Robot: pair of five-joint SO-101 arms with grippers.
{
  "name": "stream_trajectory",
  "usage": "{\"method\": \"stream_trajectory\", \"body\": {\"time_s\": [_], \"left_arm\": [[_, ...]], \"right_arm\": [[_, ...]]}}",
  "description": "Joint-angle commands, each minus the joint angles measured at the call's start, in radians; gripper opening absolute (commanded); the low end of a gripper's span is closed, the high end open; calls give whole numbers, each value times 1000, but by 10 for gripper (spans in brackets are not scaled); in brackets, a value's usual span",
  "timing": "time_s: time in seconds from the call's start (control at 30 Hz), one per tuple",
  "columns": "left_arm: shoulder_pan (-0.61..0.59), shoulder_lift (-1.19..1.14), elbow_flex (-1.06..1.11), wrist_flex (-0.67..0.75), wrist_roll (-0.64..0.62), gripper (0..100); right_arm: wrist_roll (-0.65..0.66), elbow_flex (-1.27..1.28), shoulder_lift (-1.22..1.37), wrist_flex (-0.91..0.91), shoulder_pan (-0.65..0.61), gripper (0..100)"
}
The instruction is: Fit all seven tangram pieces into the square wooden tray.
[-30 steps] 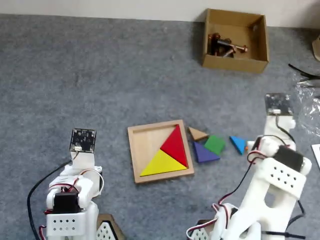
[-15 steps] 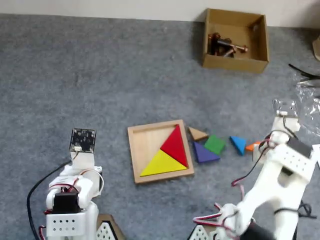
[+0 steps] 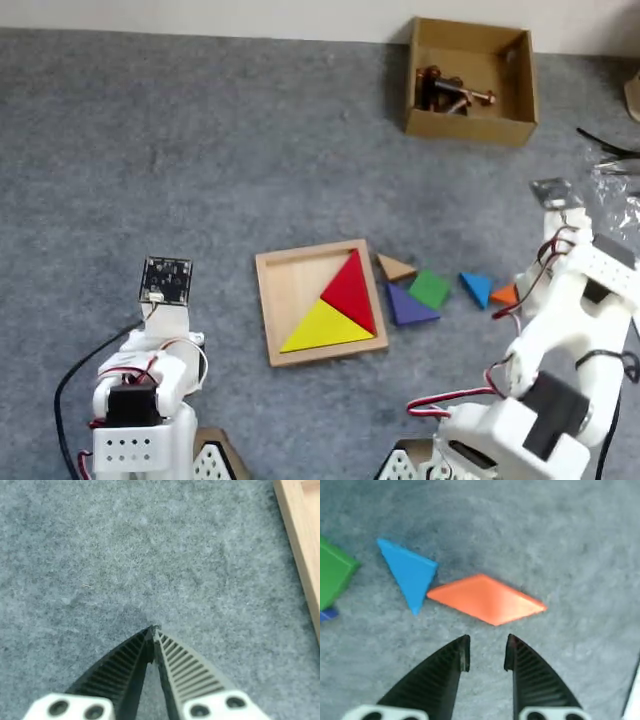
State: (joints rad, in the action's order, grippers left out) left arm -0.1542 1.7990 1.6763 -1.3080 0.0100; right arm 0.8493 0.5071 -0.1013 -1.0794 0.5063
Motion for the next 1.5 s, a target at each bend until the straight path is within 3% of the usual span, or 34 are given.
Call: {"method": "stream_trajectory", "body": {"time_s": [0.0, 0.17, 0.37, 0.7, 1.33, 1.47], "left_arm": [[-10, -2, 21, -5, -5, 6], [-10, -2, 21, -5, -5, 6], [-10, -2, 21, -5, -5, 6], [-10, -2, 21, -5, -5, 6], [-10, -2, 21, -5, -5, 6], [-10, -2, 21, -5, -5, 6]], "right_arm": [[132, -61, -2, 27, -54, 116], [230, -62, -2, 28, -99, 125], [305, -62, 2, 110, -102, 227], [448, -53, 4, 119, -101, 231], [451, -54, 180, 116, -81, 231], [448, -54, 179, 116, -54, 166]]}}
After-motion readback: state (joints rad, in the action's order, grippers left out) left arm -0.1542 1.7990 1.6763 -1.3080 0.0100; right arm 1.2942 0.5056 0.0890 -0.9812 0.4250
